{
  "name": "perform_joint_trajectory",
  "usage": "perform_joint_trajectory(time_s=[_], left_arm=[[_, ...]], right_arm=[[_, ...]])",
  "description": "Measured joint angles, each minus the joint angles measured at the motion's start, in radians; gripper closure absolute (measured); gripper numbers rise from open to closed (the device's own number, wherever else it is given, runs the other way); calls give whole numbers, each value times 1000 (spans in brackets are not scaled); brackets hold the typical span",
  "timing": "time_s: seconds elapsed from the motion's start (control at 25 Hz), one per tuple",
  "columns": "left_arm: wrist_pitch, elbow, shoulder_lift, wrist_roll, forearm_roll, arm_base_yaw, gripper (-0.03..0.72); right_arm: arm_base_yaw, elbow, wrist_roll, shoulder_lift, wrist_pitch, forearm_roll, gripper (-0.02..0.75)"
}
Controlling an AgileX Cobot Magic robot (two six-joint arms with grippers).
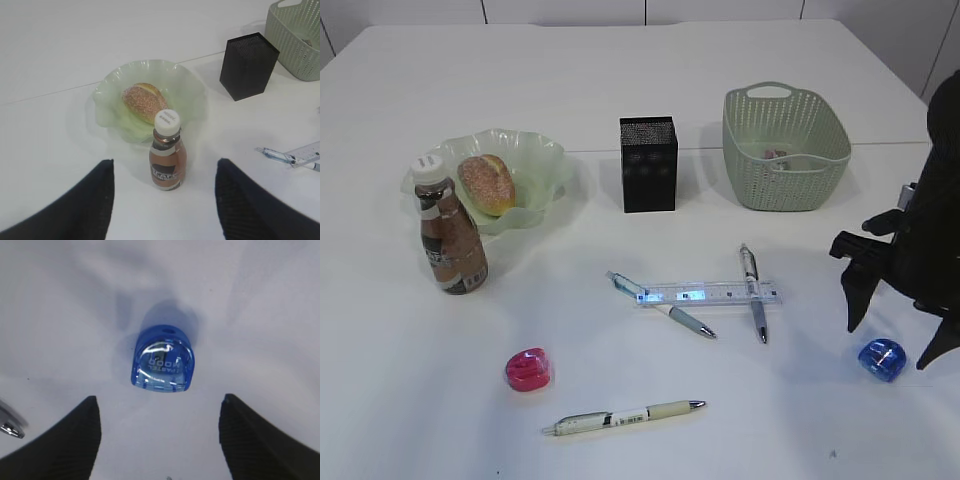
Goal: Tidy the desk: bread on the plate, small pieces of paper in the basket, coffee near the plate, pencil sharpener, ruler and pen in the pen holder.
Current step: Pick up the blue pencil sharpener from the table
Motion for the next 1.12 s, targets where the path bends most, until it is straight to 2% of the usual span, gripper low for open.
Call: perform_joint_trajectory(time_s=[0.6, 1.12], left_arm=[[2, 0, 0, 0, 0, 0, 241], [8, 0, 0, 0, 0, 0, 241]], right_arm=[[0, 0, 0, 27, -9, -25, 167], [0, 0, -5, 83, -13, 4, 167]])
